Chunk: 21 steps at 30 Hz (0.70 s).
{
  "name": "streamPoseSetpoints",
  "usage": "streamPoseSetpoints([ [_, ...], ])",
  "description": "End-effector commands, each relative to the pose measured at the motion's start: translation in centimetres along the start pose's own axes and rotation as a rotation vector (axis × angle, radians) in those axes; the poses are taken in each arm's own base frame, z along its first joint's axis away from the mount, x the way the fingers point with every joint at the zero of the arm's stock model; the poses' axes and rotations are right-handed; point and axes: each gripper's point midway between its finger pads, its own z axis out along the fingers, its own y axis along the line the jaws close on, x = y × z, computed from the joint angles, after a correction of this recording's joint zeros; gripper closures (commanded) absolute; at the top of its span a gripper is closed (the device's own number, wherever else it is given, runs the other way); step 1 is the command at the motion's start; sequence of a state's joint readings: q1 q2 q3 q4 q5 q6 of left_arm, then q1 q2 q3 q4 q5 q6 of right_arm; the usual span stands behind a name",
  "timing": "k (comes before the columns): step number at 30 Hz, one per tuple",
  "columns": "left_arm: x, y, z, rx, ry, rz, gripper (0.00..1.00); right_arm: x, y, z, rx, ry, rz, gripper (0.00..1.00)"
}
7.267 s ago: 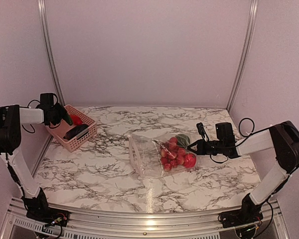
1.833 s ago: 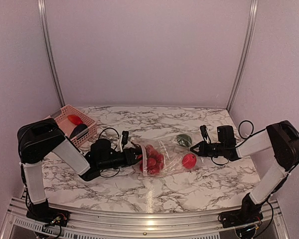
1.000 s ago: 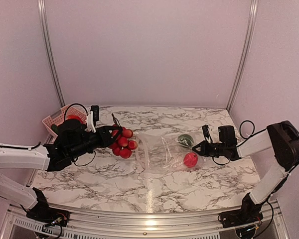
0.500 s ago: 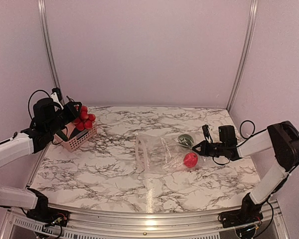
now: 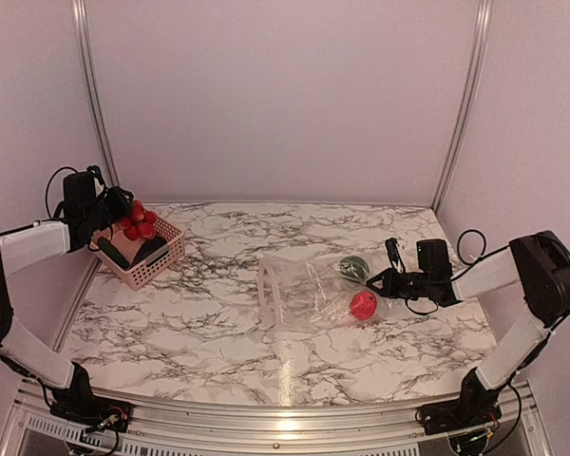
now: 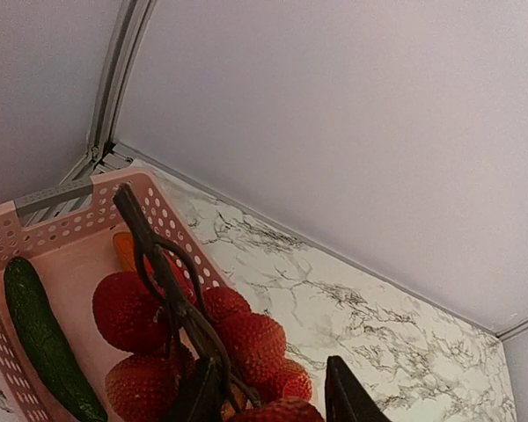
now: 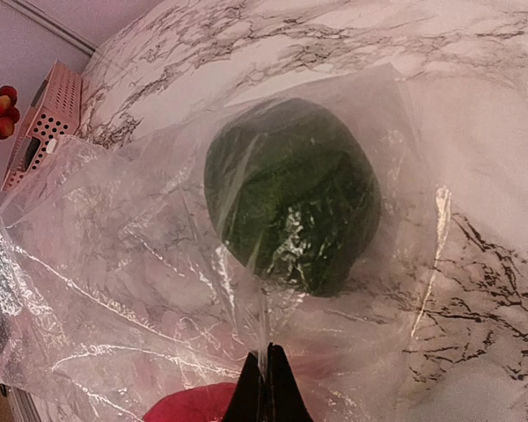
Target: Open the zip-top bag and remove the fake food
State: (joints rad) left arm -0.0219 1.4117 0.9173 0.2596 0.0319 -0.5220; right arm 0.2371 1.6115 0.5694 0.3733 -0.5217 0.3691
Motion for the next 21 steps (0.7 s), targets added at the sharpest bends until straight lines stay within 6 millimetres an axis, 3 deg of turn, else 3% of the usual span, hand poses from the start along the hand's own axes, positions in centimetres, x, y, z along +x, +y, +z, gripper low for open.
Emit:
streamPoseSetpoints([
  [1, -0.3, 2.4, 1.6, -0.006, 0.037, -0.036, 1.0, -0.1, -0.2, -0.2, -0.001, 0.0, 0.001, 1.0],
  [9, 2.3, 6.3, 4.8, -0.078, 0.115, -0.098, 1.0, -0.5, 0.2, -0.2, -0.013, 0.001, -0.006, 1.0],
  [12, 3.6, 7.7, 5.7, -0.11, 0.171, -0.116, 0.94, -0.5, 0.2, -0.3, -0.012, 0.0, -0.01, 1.0],
  [14, 3.9, 8.0, 5.9, -0.118, 0.184, -0.12, 0.83, -0.4, 0.2, -0.3, -0.016, 0.003, -0.007, 1.0],
  [16, 3.7, 7.8, 5.7, -0.11, 0.182, -0.119, 0.64, -0.3, 0.3, -0.3, -0.023, 0.004, -0.007, 1.0],
  [21, 1.7, 6.6, 3.7, -0.097, 0.131, -0.093, 0.37, -0.2, 0.4, -0.2, -0.03, 0.008, -0.008, 1.0],
])
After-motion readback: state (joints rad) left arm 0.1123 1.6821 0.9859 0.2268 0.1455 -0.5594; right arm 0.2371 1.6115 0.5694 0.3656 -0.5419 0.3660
